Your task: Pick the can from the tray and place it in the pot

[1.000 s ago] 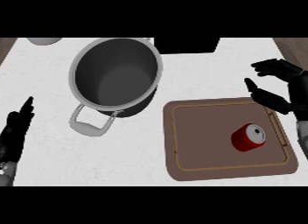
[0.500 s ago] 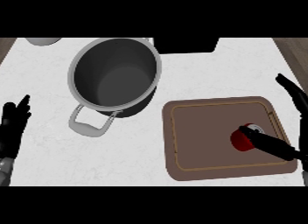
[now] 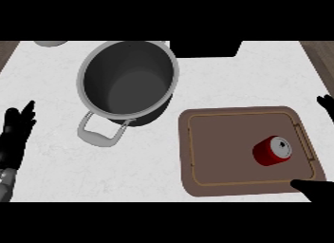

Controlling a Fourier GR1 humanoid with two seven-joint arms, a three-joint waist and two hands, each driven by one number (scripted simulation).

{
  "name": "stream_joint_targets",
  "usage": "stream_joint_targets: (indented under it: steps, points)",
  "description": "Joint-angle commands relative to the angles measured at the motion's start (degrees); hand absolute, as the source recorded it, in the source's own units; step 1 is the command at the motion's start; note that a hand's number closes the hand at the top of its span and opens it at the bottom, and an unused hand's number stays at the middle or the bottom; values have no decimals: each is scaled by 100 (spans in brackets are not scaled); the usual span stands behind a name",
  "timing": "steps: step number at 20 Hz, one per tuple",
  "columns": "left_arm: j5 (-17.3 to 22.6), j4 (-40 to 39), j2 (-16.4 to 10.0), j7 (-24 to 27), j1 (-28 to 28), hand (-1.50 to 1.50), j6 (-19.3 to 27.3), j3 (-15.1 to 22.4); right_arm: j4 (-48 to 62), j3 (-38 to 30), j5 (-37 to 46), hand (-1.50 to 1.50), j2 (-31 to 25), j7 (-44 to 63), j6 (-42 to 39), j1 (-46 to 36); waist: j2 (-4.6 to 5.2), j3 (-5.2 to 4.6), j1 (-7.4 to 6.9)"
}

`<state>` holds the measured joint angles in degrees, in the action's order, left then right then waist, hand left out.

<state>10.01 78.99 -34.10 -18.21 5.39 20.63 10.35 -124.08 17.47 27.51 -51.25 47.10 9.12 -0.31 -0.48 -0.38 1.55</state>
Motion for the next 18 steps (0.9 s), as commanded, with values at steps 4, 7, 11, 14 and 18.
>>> stream_joint_targets:
  steps: [4, 7, 11, 14, 18]
  points:
    - [-130, -7, 157, -38, 226, 0, -19, 101, -997, 370, -1114, -150, -325, 2284, -1909, -591, 54, 6, -211]
    - [-153, -32, 188, -81, 259, 0, -128, 97, -859, 625, -1297, -150, -107, 2568, -2033, -615, 54, 24, -198]
    - [-136, -6, 150, -88, 186, 0, -152, -54, -790, 691, -1420, -150, 25, 3155, -2012, -891, 51, 23, -228]
    - [-69, 91, 47, -184, 205, 0, -294, -163, -521, 723, -1420, -150, 57, 3220, -2038, -1069, 50, 26, -243]
    - [-184, 92, 74, -207, 218, 0, -254, -216, -379, 787, -1298, -150, 222, 3245, -1953, -1006, 45, 28, -212]
